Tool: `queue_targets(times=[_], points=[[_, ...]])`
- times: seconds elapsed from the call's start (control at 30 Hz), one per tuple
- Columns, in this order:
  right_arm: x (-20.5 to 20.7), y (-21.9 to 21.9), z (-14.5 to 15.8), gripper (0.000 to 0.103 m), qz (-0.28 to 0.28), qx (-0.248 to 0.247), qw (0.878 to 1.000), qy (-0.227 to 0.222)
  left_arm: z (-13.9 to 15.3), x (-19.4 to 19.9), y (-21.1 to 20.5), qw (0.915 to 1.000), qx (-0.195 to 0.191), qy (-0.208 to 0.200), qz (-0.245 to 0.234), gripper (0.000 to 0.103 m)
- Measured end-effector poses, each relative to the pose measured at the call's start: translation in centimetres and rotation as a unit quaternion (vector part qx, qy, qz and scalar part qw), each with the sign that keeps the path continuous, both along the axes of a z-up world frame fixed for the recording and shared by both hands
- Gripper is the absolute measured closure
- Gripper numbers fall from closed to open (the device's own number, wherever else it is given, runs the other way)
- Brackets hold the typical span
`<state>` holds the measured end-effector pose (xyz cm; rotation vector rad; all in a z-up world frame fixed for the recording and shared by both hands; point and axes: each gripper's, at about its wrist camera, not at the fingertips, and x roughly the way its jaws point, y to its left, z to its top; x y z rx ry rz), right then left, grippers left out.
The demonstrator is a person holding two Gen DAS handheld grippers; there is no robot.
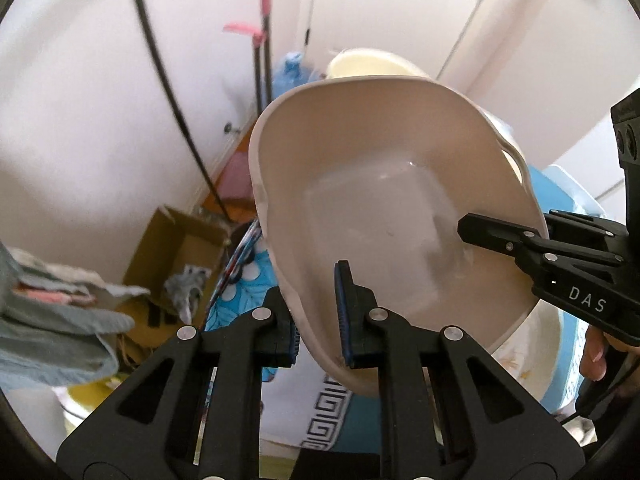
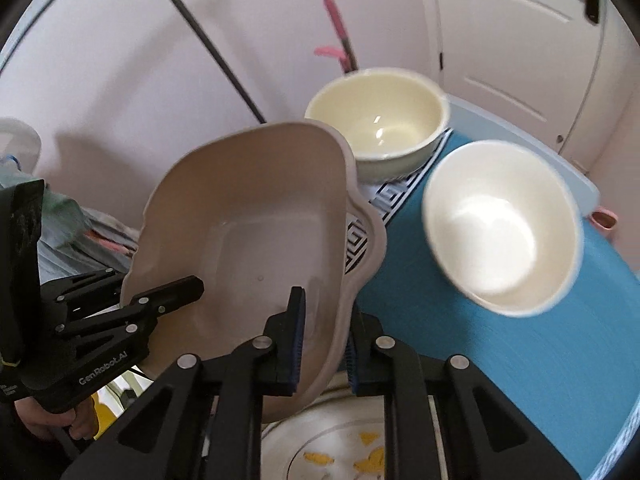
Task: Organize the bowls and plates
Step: 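Lift the beige basin and carry it to the open cloth area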
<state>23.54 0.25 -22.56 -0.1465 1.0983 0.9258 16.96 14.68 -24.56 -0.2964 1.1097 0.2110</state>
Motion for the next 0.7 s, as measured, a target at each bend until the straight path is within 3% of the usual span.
queue_targets(times=[0.13,0.37,0.57,0.7], points=[[-1.2,-3.7,2.9,0.087,-0.035,0.021,0.999,-0.028,3.6,0.3,-3.4,0.9987,0.015,-0.029,-0.039,0.09],[-3.8,-14.8,5.6,0.087,-0.126,0.023,0.99,-0.066,6.4,1.3,-12.6,0.9914,0.008,-0.06,-0.116,0.09],[-6.3,-24.5,5.0,0.087,-0.198,0.007,0.977,-0.075,6.2,1.4,-22.5,0.9788,-0.009,-0.061,-0.195,0.09],[-8.0,-30.4,3.0,0.087,-0.248,0.002,0.967,-0.059,4.4,1.5,-28.4,0.9692,-0.029,-0.047,-0.24,0.09]])
